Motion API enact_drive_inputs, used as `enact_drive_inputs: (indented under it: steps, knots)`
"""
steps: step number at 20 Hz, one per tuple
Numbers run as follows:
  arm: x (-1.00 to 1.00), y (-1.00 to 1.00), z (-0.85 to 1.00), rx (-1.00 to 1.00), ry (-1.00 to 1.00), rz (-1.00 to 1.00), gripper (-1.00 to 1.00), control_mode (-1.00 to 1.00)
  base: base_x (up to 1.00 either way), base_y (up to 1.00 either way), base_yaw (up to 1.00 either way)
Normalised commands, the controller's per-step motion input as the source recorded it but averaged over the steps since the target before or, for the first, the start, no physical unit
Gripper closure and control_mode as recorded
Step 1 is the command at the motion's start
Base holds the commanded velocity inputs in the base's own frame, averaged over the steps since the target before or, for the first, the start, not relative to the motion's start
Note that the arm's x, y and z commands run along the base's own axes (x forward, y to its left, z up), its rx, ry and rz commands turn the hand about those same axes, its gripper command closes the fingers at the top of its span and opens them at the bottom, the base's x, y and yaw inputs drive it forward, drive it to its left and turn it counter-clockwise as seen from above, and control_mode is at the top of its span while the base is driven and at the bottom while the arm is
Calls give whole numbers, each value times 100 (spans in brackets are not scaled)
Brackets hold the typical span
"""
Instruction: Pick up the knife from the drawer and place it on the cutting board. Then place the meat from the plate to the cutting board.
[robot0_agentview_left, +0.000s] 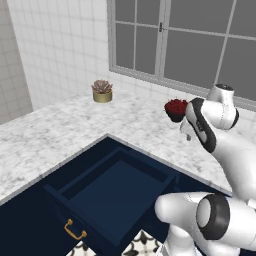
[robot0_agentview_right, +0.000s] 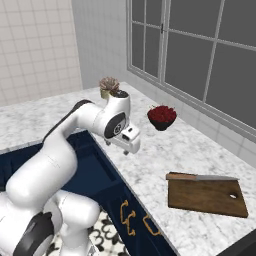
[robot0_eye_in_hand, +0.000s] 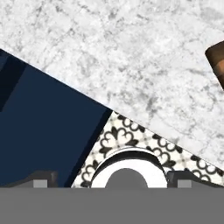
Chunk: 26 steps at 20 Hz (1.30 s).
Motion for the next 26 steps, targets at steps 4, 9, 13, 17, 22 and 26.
enact_drive_inputs:
  steps: [4, 9, 13, 17, 22, 26]
  knots:
    - [-68, 32, 28, -12, -30, 5, -100, -100, 0, 0, 0]
    - [-64, 60, 24, -12, -43, 0, -100, -100, 0, 0, 0]
    - [-46, 46, 35, -5, -14, 0, -100, -100, 0, 0, 0]
    - [-31, 46, 53, -7, 0, 0, -100, -100, 0, 0, 0]
    - [-32, 33, 38, -6, -2, 1, -100, -100, 0, 0, 0]
    - [-24, 14, 10, -1, -4, 1, -100, 100, -39, 5, 1]
